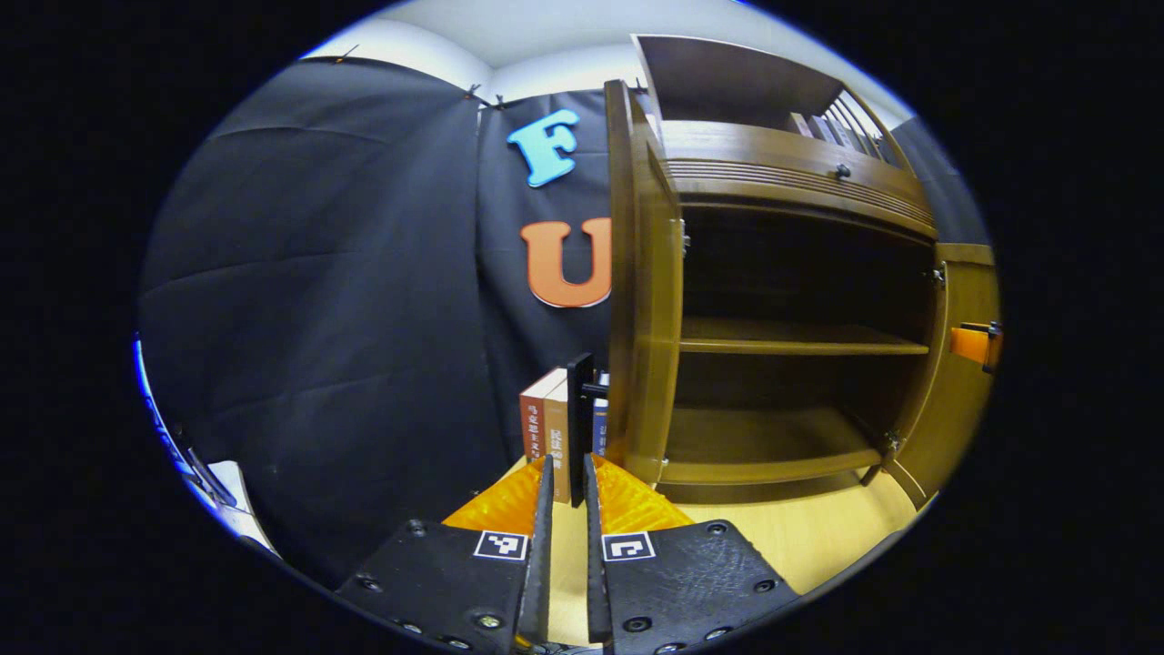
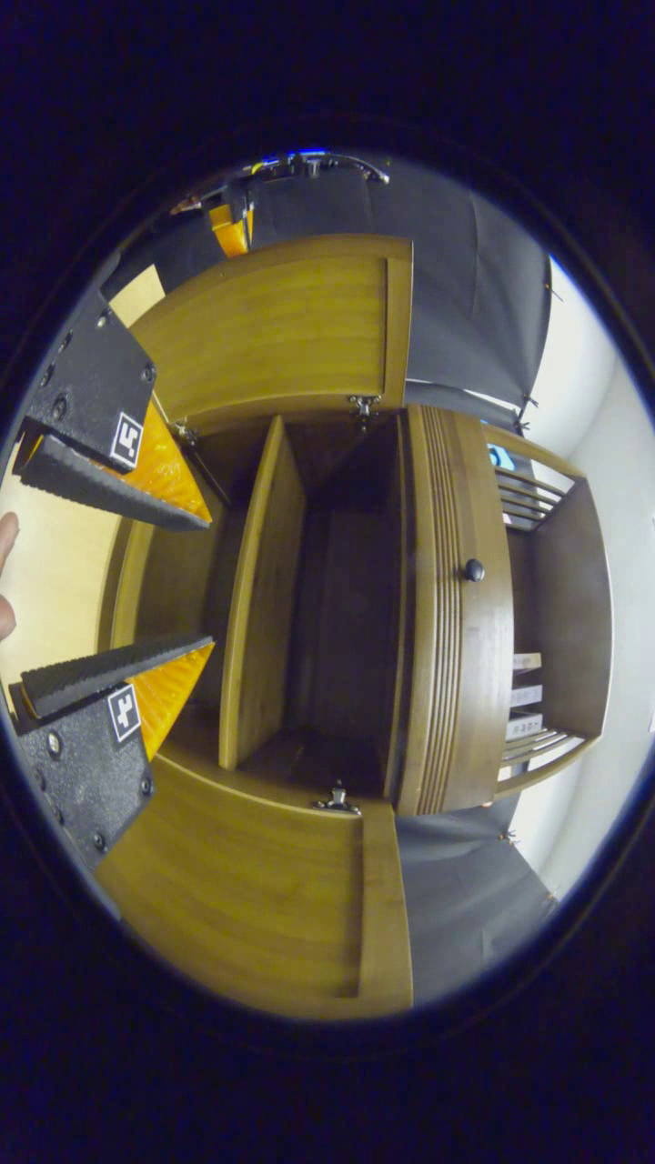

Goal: Open the right door of the double-door shoe cabinet with the right hand, and open the left door with the left hand.

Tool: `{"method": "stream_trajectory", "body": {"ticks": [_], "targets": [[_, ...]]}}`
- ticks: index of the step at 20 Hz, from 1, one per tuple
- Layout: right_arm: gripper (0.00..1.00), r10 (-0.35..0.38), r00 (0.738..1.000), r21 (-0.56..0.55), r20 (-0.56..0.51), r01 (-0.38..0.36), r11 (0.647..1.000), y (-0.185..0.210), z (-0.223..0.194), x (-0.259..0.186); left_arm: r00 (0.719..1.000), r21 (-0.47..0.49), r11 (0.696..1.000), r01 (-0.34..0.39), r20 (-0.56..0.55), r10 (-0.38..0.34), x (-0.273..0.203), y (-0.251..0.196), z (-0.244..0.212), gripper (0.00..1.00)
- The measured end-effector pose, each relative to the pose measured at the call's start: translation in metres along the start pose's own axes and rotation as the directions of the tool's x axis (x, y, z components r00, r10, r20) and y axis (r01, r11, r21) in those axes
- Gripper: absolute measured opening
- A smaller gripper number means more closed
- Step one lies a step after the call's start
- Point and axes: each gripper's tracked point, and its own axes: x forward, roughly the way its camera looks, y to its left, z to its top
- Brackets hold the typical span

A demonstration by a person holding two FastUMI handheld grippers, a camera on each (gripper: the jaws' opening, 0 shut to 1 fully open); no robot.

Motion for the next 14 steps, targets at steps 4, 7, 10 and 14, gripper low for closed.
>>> {"method": "stream_trajectory", "body": {"ticks": [4,7,10,14], "targets": [[0.72,-0.034,0.998,-0.023,0.054,0.035,0.999,-0.008,0.018,-0.008,0.995,-0.008,0.999,-0.036,0.095,0.037,-0.020,-0.015,0.037,0.16],[0.73,-0.062,0.997,-0.017,0.053,0.063,0.998,-0.021,0.022,-0.013,0.985,-0.011,0.999,-0.033,0.169,0.035,-0.030,-0.040,0.066,0.16],[0.72,-0.080,0.996,0.000,0.044,0.080,0.997,-0.030,0.025,-0.017,0.980,-0.004,0.999,0.043,0.193,-0.042,-0.032,-0.082,0.085,0.36],[0.72,-0.085,0.994,0.029,0.066,0.083,0.996,-0.044,0.039,-0.027,0.959,0.041,0.985,0.169,0.224,-0.174,-0.033,-0.147,0.109,0.50]]}}
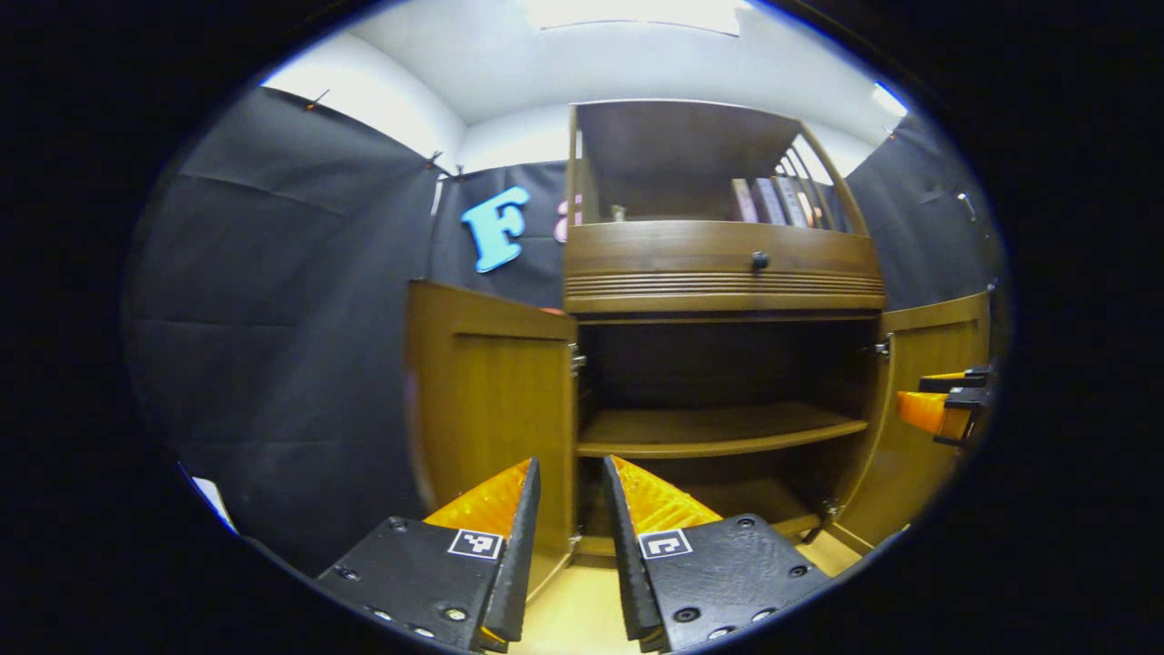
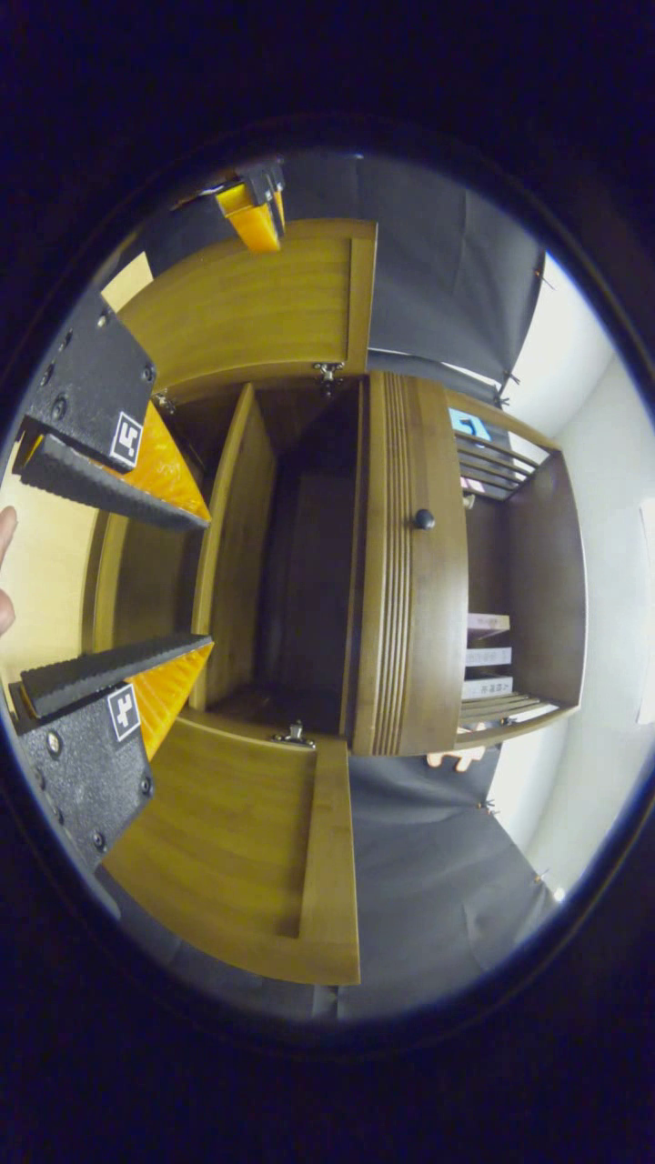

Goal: Open the right door of the double-door shoe cabinet with the right hand, and open the left door with the left hand.

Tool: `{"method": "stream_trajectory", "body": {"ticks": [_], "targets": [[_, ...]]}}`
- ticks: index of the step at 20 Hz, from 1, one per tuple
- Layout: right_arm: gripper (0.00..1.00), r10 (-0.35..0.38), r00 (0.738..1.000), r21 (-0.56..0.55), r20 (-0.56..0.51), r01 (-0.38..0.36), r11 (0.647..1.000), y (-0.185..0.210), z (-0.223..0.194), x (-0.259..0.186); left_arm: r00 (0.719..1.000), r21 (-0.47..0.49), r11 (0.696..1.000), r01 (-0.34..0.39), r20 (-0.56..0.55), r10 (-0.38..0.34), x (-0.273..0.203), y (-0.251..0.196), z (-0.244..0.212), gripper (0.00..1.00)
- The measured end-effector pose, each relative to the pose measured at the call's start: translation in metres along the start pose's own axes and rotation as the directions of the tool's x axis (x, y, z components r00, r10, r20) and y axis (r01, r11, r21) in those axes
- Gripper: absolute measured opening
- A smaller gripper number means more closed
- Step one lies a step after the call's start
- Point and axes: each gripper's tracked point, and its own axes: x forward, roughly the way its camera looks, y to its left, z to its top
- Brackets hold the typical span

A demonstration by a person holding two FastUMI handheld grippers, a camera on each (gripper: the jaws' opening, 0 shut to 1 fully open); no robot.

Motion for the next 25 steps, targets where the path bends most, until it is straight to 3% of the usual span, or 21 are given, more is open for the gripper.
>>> {"method": "stream_trajectory", "body": {"ticks": [2,3,4,6,7,8,9,10,11,12,13,14,17,20,21,25], "targets": [[0.72,-0.008,1.000,0.004,0.022,0.008,1.000,-0.005,0.007,-0.004,0.999,0.015,0.999,0.044,0.015,-0.044,0.006,-0.028,0.008,0.59],[0.78,-0.017,0.999,0.002,0.034,0.017,1.000,-0.008,0.011,-0.008,0.997,0.014,0.998,0.067,0.023,-0.067,0.008,-0.040,0.012,0.63],[0.73,-0.021,0.999,-0.003,0.046,0.021,1.000,-0.011,0.015,-0.011,0.996,0.009,0.997,0.082,0.030,-0.082,0.010,-0.051,0.017,0.71],[0.79,-0.038,0.997,-0.013,0.070,0.039,0.999,-0.019,0.022,-0.017,0.992,-0.013,0.992,0.124,0.033,-0.123,0.017,-0.072,0.022,0.87],[0.77,-0.044,0.996,-0.015,0.079,0.046,0.999,-0.022,0.024,-0.020,0.990,-0.023,0.990,0.141,0.034,-0.140,0.016,-0.081,0.024,0.84],[0.77,-0.047,0.995,-0.015,0.084,0.048,0.999,-0.025,0.026,-0.022,0.989,-0.032,0.989,0.147,0.033,-0.146,0.015,-0.086,0.026,0.93],[0.77,-0.048,0.995,-0.013,0.087,0.049,0.999,-0.027,0.028,-0.025,0.989,-0.038,0.989,0.144,0.033,-0.143,0.013,-0.087,0.028,0.88],[0.78,-0.050,0.995,-0.008,0.092,0.051,0.999,-0.029,0.031,-0.027,0.991,-0.045,0.990,0.132,0.030,-0.131,0.012,-0.088,0.030,0.89],[0.77,-0.055,0.994,-0.002,0.095,0.056,0.998,-0.031,0.033,-0.030,0.991,-0.055,0.990,0.134,0.026,-0.132,0.010,-0.088,0.031,0.99],[0.80,-0.059,0.994,0.007,0.096,0.059,0.998,-0.034,0.034,-0.032,0.991,-0.063,0.989,0.131,0.021,-0.130,0.008,-0.089,0.031,0.82],[0.80,-0.061,0.994,0.016,0.093,0.060,0.998,-0.035,0.033,-0.033,0.991,-0.067,0.989,0.134,0.012,-0.134,0.009,-0.091,0.030,1.00],[0.78,-0.065,0.994,0.022,0.086,0.064,0.998,-0.038,0.032,-0.033,0.991,-0.067,0.989,0.134,0.006,-0.134,0.008,-0.091,0.027,0.95],[0.78,-0.091,0.994,0.028,0.063,0.089,0.996,-0.047,0.024,-0.035,0.992,-0.057,0.990,0.126,-0.008,-0.127,0.008,-0.089,0.024,0.95],[0.92,-0.073,0.996,0.042,0.057,0.071,0.997,-0.044,0.023,-0.036,0.994,-0.035,0.993,0.109,-0.015,-0.109,0.008,-0.084,0.022,0.95],[0.88,-0.060,0.996,0.044,0.060,0.058,0.997,-0.041,0.025,-0.036,0.993,-0.031,0.993,0.113,-0.013,-0.114,0.009,-0.084,0.024,0.95],[0.90,-0.034,0.997,0.029,0.070,0.032,0.999,-0.037,0.028,-0.035,0.993,-0.037,0.992,0.121,0.009,-0.121,0.012,-0.086,0.028,0.95]]}}
